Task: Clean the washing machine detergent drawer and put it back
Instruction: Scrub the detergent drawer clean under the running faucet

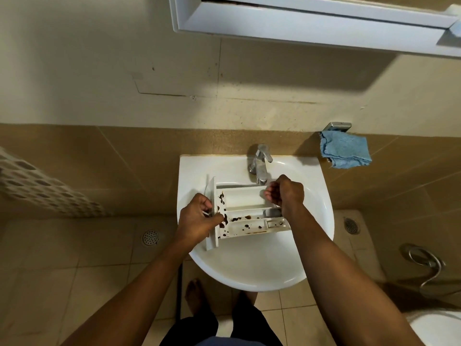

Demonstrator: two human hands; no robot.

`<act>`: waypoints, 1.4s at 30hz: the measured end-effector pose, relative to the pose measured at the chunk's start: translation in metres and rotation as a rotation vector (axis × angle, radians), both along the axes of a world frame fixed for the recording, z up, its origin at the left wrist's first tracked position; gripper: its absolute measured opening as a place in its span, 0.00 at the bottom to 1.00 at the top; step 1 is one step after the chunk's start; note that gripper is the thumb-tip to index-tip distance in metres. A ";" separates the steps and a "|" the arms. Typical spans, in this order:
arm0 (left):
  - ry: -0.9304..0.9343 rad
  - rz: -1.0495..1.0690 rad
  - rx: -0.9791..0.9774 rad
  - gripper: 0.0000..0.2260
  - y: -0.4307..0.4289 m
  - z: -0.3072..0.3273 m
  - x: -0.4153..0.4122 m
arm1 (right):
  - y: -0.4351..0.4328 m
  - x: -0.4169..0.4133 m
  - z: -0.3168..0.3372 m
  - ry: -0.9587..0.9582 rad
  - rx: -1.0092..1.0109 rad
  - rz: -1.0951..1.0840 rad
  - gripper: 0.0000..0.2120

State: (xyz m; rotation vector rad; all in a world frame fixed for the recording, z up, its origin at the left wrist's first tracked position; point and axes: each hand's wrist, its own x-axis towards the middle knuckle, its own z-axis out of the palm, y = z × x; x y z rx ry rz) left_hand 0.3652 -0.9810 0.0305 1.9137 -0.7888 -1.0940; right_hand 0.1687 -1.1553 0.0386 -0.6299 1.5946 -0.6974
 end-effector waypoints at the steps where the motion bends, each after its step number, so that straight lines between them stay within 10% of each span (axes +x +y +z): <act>1: -0.001 -0.005 0.001 0.14 -0.001 0.000 0.001 | 0.000 -0.001 0.000 -0.004 -0.010 -0.007 0.10; 16: -0.022 -0.074 0.010 0.13 -0.016 -0.005 -0.001 | -0.017 0.011 0.018 -0.334 0.133 0.099 0.16; 28: 0.012 -0.064 0.019 0.17 -0.017 -0.010 0.002 | 0.012 0.020 0.000 0.260 0.013 0.321 0.13; 33: 0.029 -0.070 0.031 0.21 -0.018 -0.009 0.001 | 0.047 0.024 -0.010 0.224 -0.178 0.839 0.10; 42: 0.065 -0.076 0.037 0.19 -0.017 -0.012 0.004 | 0.004 0.003 0.000 0.051 -0.079 0.106 0.13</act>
